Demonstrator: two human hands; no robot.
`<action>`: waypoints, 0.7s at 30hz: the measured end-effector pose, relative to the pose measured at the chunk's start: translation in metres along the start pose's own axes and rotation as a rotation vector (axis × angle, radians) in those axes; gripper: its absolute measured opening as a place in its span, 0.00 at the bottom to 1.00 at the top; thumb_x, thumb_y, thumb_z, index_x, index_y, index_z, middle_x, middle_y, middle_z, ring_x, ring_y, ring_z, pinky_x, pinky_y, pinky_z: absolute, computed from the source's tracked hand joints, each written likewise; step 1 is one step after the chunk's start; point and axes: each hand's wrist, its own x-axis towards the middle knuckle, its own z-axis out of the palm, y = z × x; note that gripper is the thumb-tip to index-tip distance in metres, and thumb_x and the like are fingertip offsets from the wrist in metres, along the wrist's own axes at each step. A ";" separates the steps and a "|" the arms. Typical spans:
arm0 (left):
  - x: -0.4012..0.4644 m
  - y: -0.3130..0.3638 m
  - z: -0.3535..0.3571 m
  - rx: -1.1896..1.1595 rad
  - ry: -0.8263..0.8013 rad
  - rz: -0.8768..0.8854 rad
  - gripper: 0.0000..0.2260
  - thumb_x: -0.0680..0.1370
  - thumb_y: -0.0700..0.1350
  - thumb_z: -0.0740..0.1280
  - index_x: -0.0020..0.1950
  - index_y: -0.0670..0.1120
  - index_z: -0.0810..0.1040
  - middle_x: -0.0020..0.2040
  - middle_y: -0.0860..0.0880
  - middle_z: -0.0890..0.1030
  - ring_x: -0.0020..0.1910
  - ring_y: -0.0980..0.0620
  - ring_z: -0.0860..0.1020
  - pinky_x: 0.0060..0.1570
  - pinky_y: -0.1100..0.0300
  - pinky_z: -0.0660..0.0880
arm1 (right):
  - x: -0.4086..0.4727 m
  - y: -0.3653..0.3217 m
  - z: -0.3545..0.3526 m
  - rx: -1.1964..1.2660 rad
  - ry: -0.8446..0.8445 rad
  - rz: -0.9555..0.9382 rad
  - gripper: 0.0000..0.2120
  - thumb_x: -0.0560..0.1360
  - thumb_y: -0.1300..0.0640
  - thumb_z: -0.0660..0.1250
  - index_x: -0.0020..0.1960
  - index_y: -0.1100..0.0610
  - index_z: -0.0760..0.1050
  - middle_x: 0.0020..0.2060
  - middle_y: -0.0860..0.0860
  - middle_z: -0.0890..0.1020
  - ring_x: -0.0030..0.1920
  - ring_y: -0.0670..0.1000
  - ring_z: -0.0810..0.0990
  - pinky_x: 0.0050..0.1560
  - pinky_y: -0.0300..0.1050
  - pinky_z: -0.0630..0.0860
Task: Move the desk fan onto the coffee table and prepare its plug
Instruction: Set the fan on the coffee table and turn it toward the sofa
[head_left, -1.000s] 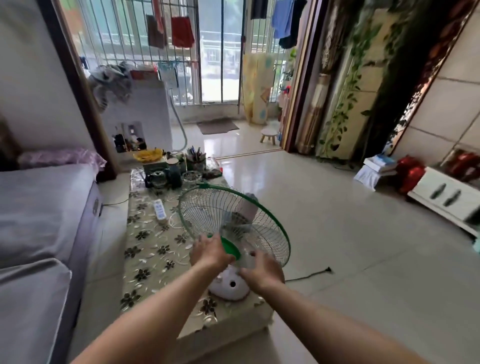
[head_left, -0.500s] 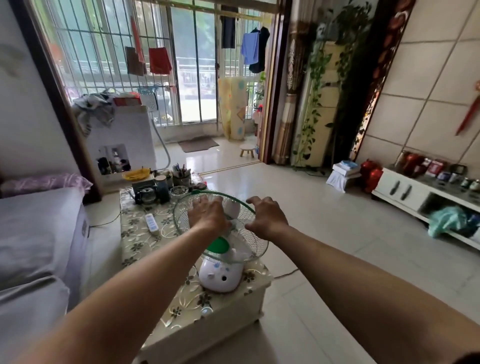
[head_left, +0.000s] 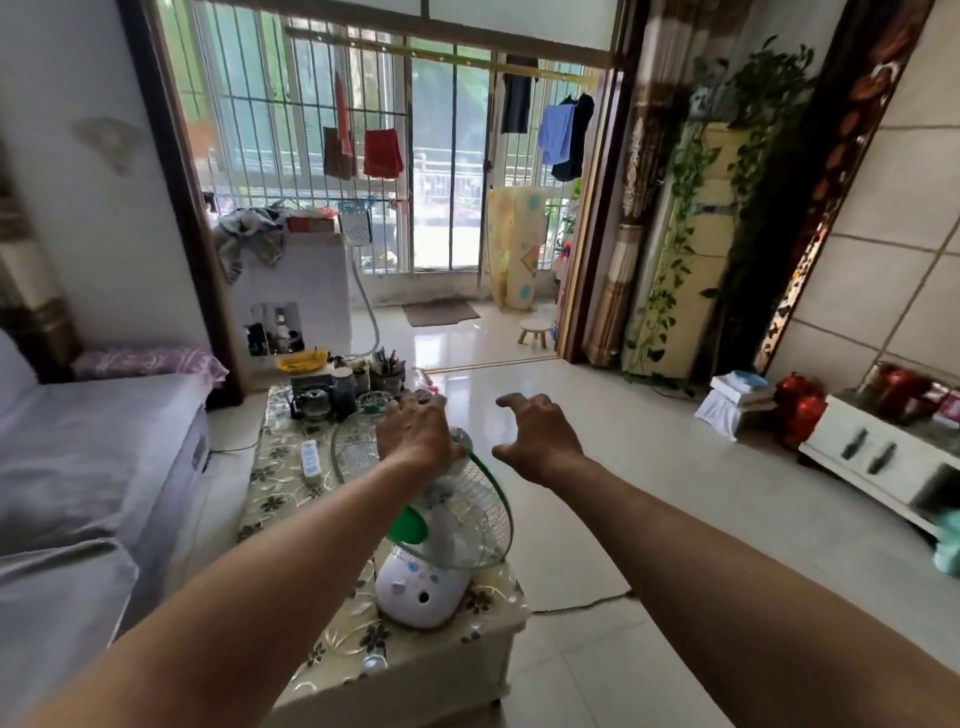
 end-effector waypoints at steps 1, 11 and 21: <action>0.005 0.012 0.003 -0.020 0.006 -0.031 0.29 0.72 0.56 0.74 0.71 0.52 0.71 0.65 0.43 0.73 0.62 0.44 0.72 0.61 0.50 0.72 | 0.007 0.010 -0.004 -0.005 0.001 -0.031 0.32 0.69 0.50 0.75 0.71 0.47 0.68 0.67 0.55 0.73 0.67 0.57 0.72 0.63 0.51 0.75; 0.050 0.082 0.040 -0.046 -0.001 -0.208 0.30 0.72 0.56 0.74 0.71 0.53 0.70 0.64 0.43 0.72 0.61 0.45 0.71 0.61 0.51 0.73 | 0.077 0.096 -0.010 -0.056 -0.100 -0.198 0.31 0.70 0.50 0.74 0.71 0.46 0.68 0.67 0.53 0.73 0.67 0.57 0.71 0.63 0.52 0.75; 0.145 0.091 0.069 0.059 -0.026 -0.348 0.27 0.75 0.53 0.73 0.71 0.52 0.69 0.63 0.44 0.71 0.61 0.45 0.71 0.64 0.51 0.73 | 0.196 0.109 0.001 -0.122 -0.174 -0.423 0.32 0.72 0.54 0.73 0.73 0.49 0.66 0.71 0.56 0.69 0.70 0.59 0.71 0.63 0.52 0.76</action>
